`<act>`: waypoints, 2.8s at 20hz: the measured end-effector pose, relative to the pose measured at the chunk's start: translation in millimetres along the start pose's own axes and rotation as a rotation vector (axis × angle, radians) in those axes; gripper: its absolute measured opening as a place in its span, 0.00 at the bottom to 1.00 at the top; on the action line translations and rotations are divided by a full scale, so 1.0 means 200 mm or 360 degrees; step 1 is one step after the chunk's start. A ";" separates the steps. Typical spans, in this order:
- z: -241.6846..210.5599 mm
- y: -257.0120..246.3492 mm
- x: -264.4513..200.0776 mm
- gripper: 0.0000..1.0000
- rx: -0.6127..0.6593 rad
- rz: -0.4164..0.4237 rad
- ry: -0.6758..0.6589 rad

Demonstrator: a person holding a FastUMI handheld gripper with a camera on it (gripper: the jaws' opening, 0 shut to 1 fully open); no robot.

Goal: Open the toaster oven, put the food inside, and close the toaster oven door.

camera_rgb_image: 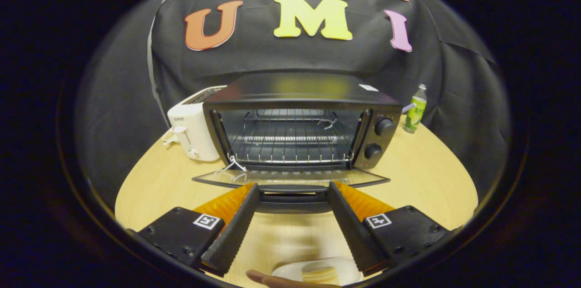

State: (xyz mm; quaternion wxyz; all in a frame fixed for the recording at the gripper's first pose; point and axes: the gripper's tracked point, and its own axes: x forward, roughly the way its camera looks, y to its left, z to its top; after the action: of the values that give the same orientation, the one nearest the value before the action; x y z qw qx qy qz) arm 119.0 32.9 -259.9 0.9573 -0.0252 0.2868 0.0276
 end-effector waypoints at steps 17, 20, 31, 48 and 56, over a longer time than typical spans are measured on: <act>-0.30 -0.02 0.23 1.00 -0.0025 0.0023 0.0226; -0.32 -0.05 0.13 1.00 -0.0072 0.0040 0.0174; -0.61 -0.16 -0.26 1.00 -0.0142 0.0125 0.0107; -0.83 -0.30 -0.22 0.73 0.0020 0.0059 -0.0061; -0.64 -0.09 -0.35 0.67 -0.0127 0.0255 -0.0211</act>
State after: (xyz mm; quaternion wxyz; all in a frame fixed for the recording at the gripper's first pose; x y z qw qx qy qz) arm -8.6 3.7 -326.4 0.9671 -0.0384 0.2226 0.1172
